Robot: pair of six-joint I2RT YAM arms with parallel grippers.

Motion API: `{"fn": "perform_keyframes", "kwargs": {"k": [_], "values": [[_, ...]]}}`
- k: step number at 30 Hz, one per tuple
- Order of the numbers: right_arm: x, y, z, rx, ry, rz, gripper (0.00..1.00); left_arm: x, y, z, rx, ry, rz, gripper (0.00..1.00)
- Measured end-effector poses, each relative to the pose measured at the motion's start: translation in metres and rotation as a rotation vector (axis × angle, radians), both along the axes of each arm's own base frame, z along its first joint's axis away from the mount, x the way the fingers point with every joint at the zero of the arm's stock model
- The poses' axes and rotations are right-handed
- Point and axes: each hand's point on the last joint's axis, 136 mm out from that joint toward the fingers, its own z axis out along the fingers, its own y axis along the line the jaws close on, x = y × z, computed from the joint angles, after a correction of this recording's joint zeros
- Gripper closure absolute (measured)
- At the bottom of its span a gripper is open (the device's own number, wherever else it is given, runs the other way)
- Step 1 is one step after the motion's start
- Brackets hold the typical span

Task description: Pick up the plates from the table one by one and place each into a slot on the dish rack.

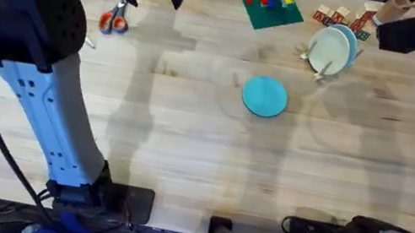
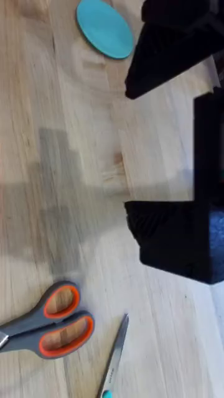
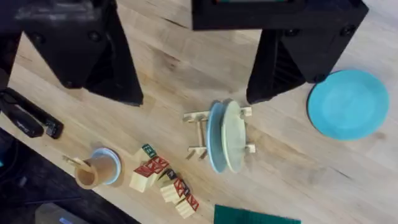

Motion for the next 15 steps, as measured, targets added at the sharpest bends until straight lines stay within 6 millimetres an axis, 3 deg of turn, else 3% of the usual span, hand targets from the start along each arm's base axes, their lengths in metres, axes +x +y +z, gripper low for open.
{"fn": "perform_keyframes", "kwargs": {"k": [15], "values": [[-0.0001,0.0002,-0.0001,0.061,0.01,-0.06,0.005,0.0,0.0,0.0,0.0,0.0,0.0,0.006]]}}
